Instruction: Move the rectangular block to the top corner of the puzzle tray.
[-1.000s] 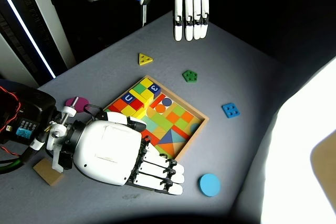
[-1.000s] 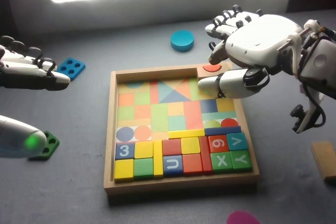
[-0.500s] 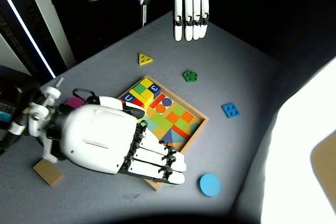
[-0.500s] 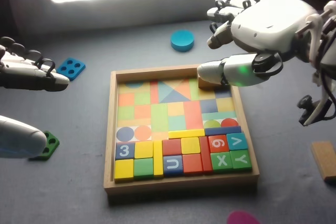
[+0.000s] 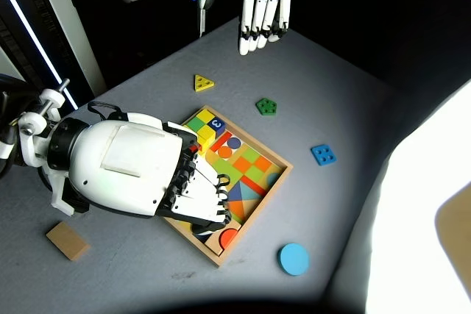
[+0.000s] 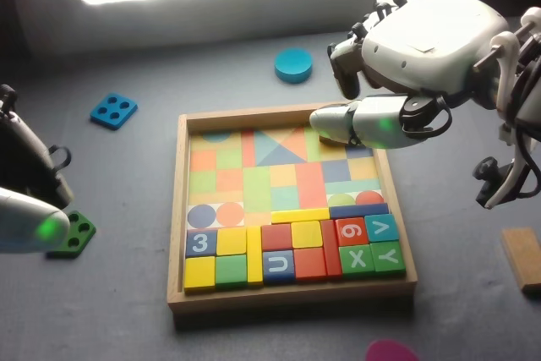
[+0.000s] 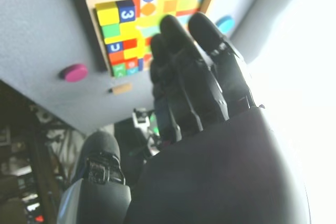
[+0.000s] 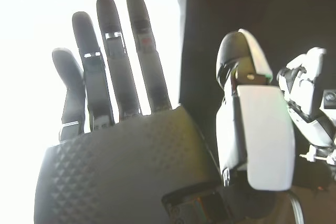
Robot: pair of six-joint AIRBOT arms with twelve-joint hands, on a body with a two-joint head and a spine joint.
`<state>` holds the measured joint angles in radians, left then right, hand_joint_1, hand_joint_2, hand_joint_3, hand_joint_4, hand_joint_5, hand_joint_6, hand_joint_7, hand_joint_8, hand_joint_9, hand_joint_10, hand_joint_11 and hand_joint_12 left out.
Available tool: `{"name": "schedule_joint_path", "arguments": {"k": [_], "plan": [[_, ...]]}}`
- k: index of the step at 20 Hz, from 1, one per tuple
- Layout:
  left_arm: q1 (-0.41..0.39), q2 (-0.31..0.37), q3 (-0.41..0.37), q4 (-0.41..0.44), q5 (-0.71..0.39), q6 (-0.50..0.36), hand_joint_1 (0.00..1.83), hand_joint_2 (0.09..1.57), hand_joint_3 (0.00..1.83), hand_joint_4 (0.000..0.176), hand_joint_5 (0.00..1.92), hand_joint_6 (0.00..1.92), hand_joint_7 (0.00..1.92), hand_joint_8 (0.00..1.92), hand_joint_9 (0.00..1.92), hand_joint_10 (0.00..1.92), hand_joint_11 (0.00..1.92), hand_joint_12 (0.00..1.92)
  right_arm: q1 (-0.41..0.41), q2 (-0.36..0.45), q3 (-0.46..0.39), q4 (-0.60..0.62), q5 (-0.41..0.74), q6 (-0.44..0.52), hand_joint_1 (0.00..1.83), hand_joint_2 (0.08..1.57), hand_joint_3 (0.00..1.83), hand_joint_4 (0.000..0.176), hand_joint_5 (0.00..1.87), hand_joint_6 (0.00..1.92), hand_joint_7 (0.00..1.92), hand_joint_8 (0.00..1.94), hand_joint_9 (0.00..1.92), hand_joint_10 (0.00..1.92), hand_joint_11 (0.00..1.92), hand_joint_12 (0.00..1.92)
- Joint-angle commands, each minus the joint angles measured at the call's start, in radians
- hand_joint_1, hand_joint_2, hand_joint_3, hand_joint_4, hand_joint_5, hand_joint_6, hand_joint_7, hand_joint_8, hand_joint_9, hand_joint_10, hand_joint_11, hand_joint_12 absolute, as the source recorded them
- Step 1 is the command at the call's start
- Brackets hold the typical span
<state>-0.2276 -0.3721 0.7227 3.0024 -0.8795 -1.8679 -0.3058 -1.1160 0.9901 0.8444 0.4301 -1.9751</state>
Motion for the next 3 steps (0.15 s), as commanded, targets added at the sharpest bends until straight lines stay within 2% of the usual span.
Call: {"name": "schedule_joint_path", "arguments": {"k": [1,2,3], "plan": [[-0.011,-0.002,-0.002,0.01,0.082,-0.004,0.03,1.3,0.0,0.0,0.92,0.08,0.64,1.16,0.61,1.4,0.41,1.67,0.007,0.008,-0.006,-0.041,0.088,0.009,0.04,1.22,0.0,0.0,0.58,1.27,0.63,1.61,0.47,1.82,0.31,1.92],[-0.011,-0.002,-0.002,0.01,0.082,-0.004,0.03,1.3,0.0,0.0,0.92,0.08,0.64,1.16,0.61,1.4,0.41,1.67,0.008,0.009,-0.008,-0.045,0.088,0.013,0.04,1.22,0.0,0.0,0.58,1.27,0.63,1.61,0.47,1.82,0.31,1.92],[-0.011,-0.002,-0.002,0.01,0.082,-0.004,0.06,1.29,0.0,0.0,0.93,0.1,0.67,1.22,0.65,1.42,0.44,1.66,0.009,0.012,-0.012,-0.049,0.088,0.017,0.05,1.22,0.0,0.0,0.58,1.35,0.62,1.65,0.48,1.84,0.33,1.92]]}}
